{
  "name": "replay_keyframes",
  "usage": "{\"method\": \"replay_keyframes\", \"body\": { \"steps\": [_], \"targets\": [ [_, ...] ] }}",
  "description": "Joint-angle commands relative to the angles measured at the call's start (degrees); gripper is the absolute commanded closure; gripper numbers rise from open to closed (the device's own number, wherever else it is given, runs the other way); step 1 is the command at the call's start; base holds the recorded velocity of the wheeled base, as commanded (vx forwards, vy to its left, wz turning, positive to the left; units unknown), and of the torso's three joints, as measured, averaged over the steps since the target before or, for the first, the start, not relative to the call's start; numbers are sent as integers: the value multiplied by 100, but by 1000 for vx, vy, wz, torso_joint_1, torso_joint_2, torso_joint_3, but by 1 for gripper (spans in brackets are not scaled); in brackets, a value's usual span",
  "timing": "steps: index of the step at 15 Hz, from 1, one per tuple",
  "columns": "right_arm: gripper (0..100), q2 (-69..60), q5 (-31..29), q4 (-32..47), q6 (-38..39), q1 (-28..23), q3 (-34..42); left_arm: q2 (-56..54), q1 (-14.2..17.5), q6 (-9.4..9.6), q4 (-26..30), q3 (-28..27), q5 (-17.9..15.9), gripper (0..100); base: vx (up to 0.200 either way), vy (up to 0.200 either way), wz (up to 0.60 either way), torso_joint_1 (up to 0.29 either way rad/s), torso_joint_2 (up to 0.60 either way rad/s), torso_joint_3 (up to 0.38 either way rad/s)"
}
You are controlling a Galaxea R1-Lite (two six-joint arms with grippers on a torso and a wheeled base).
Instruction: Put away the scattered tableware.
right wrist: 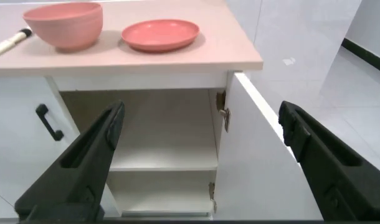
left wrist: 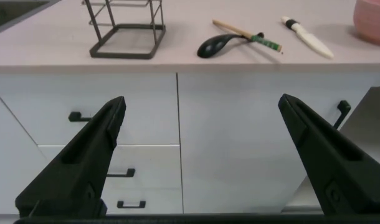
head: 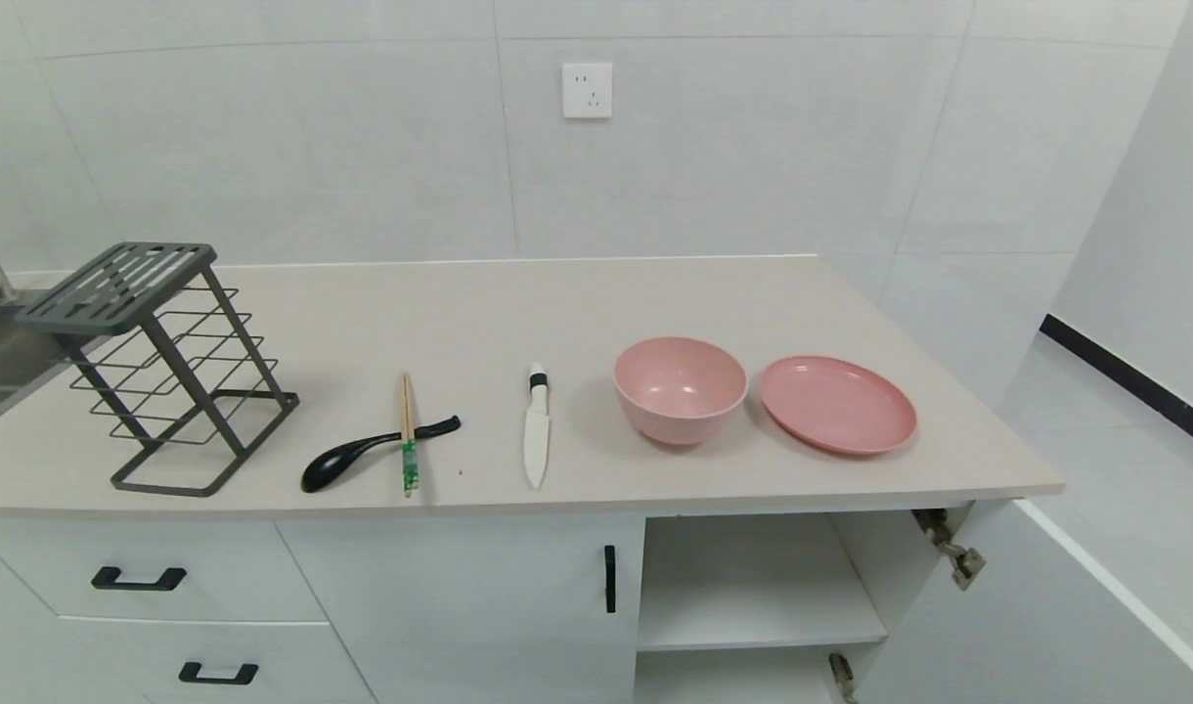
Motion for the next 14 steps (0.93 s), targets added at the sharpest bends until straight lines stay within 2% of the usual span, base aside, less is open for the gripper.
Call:
{"method": "replay_keyframes", "body": {
  "steps": [1,7,10,13,14],
  "targets": [
    [0,9,1,-1,-1,1,1,2,1,4,2,0,-5,0,0,0,0,276,-520,-256],
    [0,9,1,-1,-1,1,1,2,-7,4,2,0,-5,0,0,0,0,251,-479,-228],
    [0,9,1,-1,-1,1,1,2,1,4,2,0,-5,0,0,0,-600,40,-80,-38],
    [0,9,1,-1,-1,1,1,2,1,-22,2,0,-5,0,0,0,0,0,0,0],
    [0,9,1,-1,-1,1,1,2,1,-31,2,0,-5,0,200,0,0,-2,-2,7]
  ]
}}
